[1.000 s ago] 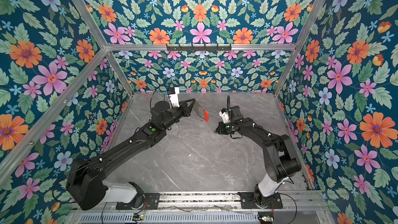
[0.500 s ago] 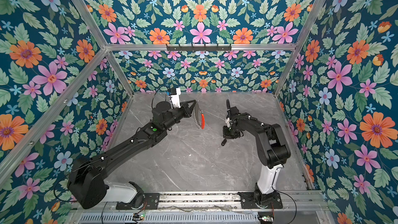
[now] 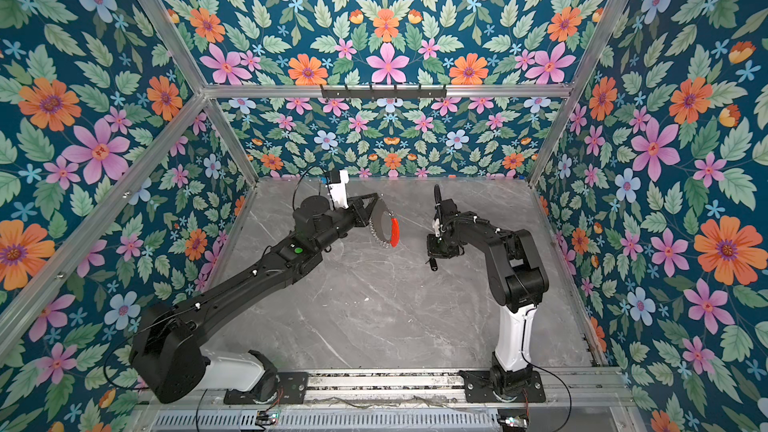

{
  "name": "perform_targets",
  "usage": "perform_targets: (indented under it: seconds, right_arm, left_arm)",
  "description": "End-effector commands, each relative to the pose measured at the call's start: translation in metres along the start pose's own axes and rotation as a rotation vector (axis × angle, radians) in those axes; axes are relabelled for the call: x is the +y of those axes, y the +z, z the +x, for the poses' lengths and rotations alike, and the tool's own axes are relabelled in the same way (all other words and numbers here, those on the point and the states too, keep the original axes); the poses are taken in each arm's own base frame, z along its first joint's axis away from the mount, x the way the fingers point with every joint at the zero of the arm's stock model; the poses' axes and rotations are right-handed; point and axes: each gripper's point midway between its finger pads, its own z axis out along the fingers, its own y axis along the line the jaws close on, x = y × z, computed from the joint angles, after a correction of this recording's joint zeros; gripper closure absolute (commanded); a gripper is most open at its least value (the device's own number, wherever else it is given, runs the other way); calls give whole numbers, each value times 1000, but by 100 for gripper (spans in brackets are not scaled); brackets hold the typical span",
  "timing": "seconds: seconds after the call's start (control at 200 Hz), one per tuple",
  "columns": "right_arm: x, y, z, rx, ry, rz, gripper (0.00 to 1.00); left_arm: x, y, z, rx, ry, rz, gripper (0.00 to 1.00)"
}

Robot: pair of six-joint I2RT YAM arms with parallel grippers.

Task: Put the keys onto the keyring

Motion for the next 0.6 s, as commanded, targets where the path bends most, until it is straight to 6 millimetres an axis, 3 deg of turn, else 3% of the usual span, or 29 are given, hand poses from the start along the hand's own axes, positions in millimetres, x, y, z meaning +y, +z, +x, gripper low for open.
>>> perform_targets:
  seconds: [0.0,0.465,0.595]
  right_arm:
    - [1,-6,-1,-13,0,-2,81]
    - [-4,-21,5,-109,114,-4,74]
    - [-3,-23,-1,-190,221,-115,73]
  left_arm:
    - [-9,-3,-14,-49,7,32,100]
    - [-10,1,-12,-41,-1,38,100]
    - [-10,1,-11,-34,-5,39,100]
